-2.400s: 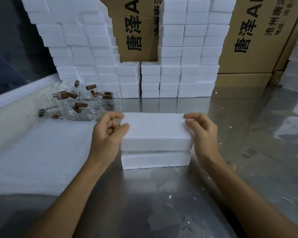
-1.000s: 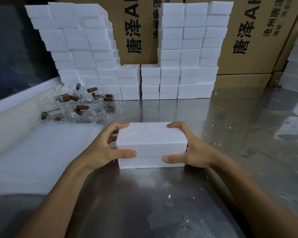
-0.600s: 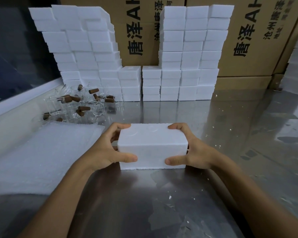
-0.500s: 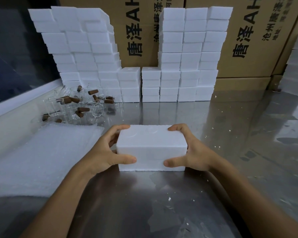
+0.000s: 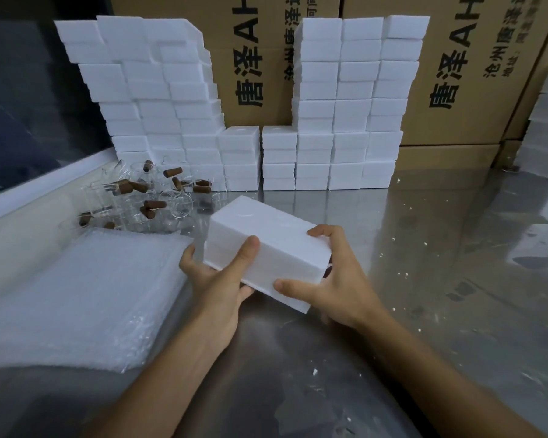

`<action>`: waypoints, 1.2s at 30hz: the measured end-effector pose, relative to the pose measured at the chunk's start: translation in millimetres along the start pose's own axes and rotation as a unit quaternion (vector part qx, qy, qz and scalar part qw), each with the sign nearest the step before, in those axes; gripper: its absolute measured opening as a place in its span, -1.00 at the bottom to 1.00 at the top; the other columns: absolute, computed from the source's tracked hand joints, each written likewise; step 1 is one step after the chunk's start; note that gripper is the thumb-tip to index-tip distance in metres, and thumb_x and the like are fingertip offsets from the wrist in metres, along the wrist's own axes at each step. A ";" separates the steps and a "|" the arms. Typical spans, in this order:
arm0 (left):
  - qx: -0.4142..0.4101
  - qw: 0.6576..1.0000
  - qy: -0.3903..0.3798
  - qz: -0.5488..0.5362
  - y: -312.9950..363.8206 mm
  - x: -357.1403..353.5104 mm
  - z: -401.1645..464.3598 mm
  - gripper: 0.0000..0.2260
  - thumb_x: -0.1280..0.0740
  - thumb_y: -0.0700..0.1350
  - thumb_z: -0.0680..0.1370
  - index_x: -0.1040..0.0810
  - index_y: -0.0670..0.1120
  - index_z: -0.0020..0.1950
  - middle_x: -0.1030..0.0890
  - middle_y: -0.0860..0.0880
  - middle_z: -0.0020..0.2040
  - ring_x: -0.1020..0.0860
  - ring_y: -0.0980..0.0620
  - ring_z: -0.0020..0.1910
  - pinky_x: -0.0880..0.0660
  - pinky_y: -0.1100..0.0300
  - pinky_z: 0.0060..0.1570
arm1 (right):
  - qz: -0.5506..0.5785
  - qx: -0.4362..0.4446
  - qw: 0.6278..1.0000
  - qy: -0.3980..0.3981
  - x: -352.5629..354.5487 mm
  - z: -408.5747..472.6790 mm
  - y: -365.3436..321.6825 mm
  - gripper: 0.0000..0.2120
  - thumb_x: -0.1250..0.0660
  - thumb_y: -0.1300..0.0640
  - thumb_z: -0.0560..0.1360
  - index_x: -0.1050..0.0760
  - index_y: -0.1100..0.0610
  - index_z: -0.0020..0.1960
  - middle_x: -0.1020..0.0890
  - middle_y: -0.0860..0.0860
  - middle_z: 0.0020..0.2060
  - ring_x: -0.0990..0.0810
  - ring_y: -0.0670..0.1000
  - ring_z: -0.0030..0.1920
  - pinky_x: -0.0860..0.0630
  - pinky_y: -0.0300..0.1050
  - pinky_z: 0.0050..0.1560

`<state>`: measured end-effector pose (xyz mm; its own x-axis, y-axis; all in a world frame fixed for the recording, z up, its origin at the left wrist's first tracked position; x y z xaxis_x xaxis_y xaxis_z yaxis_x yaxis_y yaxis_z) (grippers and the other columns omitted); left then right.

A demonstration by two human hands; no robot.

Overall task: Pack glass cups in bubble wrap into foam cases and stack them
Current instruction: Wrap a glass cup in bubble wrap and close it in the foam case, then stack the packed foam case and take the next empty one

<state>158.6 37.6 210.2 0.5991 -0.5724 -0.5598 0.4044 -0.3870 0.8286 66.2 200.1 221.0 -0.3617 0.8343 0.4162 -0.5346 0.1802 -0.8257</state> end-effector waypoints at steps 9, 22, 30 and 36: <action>0.067 0.997 0.016 0.034 -6.9 4.8 1.9 -0.18 -0.66 0.02 0.22 -0.33 0.11 0.37 -0.61 -0.08 0.20 -0.63 -0.14 0.12 -0.60 -0.31 -0.15 | -0.149 0.071 0.986 0.028 -18.3 -11.0 -14.7 -0.19 -0.42 -0.46 0.16 -0.18 -0.27 0.29 -0.20 -0.16 0.18 -0.40 -0.12 0.11 -0.47 -0.22 -0.05; 0.152 0.980 0.023 0.123 9.7 21.1 15.1 -0.43 -0.49 0.25 0.30 -0.59 -0.02 0.21 -0.70 -0.11 0.04 -0.67 -0.11 -0.04 -0.62 0.04 -0.15 | -0.264 0.332 0.905 -0.023 -26.4 -20.7 -47.5 -0.21 -0.45 0.20 0.21 -0.37 0.18 0.43 -0.42 0.10 0.38 -0.39 0.13 0.37 -0.37 -0.05 0.35; 0.099 0.981 -0.001 0.166 10.2 19.5 17.8 -0.57 -0.38 0.27 0.45 -0.63 0.00 0.15 -0.71 -0.08 -0.13 -0.67 0.00 -0.31 -0.55 0.16 -0.39 | -0.278 0.335 0.900 -0.005 -31.5 -14.6 -42.5 -0.21 -0.44 0.09 0.22 -0.34 0.12 0.43 -0.44 0.05 0.35 -0.42 0.13 0.32 -0.44 0.05 0.21; 0.022 0.969 -0.081 0.231 3.4 0.5 8.3 -0.83 -0.35 0.05 0.57 -0.62 0.12 0.14 -0.70 -0.02 -0.07 -0.69 -0.07 -0.14 -0.55 0.12 -0.45 | -0.325 0.302 0.895 0.037 -20.5 28.7 -21.1 -0.17 -0.51 0.08 0.16 -0.41 0.21 0.40 -0.50 0.13 0.30 -0.45 0.17 0.27 -0.43 0.09 0.18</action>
<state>154.5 30.0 212.8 0.5917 -0.7964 -0.1252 0.0878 -0.0907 0.9920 62.9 164.2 240.9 0.2164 0.6913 0.6894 -0.9370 0.3454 -0.0522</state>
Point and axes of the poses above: each hand's wrist, its own z-axis towards the middle knuckle, its own x-axis out of the back of the hand, y = z × x, the point moved 5 cm from there along z, towards the middle knuckle
